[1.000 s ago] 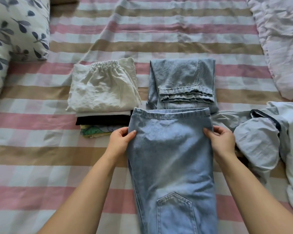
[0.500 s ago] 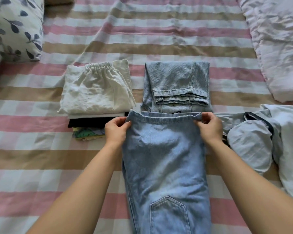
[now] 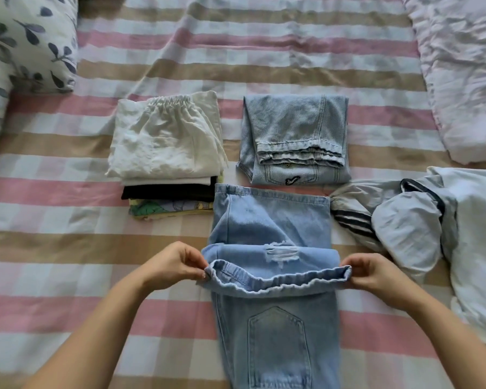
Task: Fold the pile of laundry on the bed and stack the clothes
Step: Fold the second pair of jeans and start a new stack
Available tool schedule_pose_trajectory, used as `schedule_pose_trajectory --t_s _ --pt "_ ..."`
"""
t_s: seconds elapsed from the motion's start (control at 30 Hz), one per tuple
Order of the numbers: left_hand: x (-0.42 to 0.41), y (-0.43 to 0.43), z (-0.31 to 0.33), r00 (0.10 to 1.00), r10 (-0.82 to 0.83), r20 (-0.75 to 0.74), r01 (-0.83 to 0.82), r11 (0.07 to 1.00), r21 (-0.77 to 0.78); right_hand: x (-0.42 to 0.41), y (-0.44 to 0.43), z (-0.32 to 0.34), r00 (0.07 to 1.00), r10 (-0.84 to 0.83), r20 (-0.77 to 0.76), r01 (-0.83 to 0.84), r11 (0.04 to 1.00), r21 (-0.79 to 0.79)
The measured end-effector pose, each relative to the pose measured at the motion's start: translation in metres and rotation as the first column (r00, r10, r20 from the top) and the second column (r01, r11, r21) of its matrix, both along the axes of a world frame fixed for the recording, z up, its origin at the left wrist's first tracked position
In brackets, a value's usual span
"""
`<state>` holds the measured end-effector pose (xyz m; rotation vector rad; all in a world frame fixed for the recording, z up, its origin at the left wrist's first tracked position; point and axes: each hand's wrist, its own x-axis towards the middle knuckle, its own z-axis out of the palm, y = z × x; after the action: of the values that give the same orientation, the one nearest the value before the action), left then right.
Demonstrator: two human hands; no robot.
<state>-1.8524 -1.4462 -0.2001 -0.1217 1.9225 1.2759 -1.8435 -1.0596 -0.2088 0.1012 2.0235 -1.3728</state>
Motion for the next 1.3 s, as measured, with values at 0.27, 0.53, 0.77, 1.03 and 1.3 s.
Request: schedule_pose_trajectory --t_s 0.27,0.53,0.77,1.03,1.3 --pt "-0.005 0.004 -0.01 0.999 -0.029 0.037 0.032 0.996 -0.085 -0.018 -0.016 0.014 0.981 0.182 0.071 -0.191 0.971 0.141" --pt "-0.073 0.058 -0.012 0.806 0.268 -0.528 -0.475 0.825 -0.306 -0.101 -0.048 -0.016 0.9 0.115 -0.42 0.167 0.801 0.575" --pt "-0.084 0.074 -0.031 0.894 0.142 -0.425 -0.359 0.794 -0.49 -0.118 -0.046 -0.035 0.956 0.022 -0.293 0.158 0.802 0.576" --pt "-0.085 0.043 -0.018 0.849 0.48 -0.219 -0.475 0.876 0.079 -0.13 -0.025 0.002 0.939 -0.192 -0.285 0.252 0.948 0.195" --pt "-0.105 0.063 -0.037 0.859 0.282 -0.427 -0.42 0.865 -0.273 -0.134 -0.027 -0.023 0.958 0.018 -0.287 0.094 0.923 0.374"
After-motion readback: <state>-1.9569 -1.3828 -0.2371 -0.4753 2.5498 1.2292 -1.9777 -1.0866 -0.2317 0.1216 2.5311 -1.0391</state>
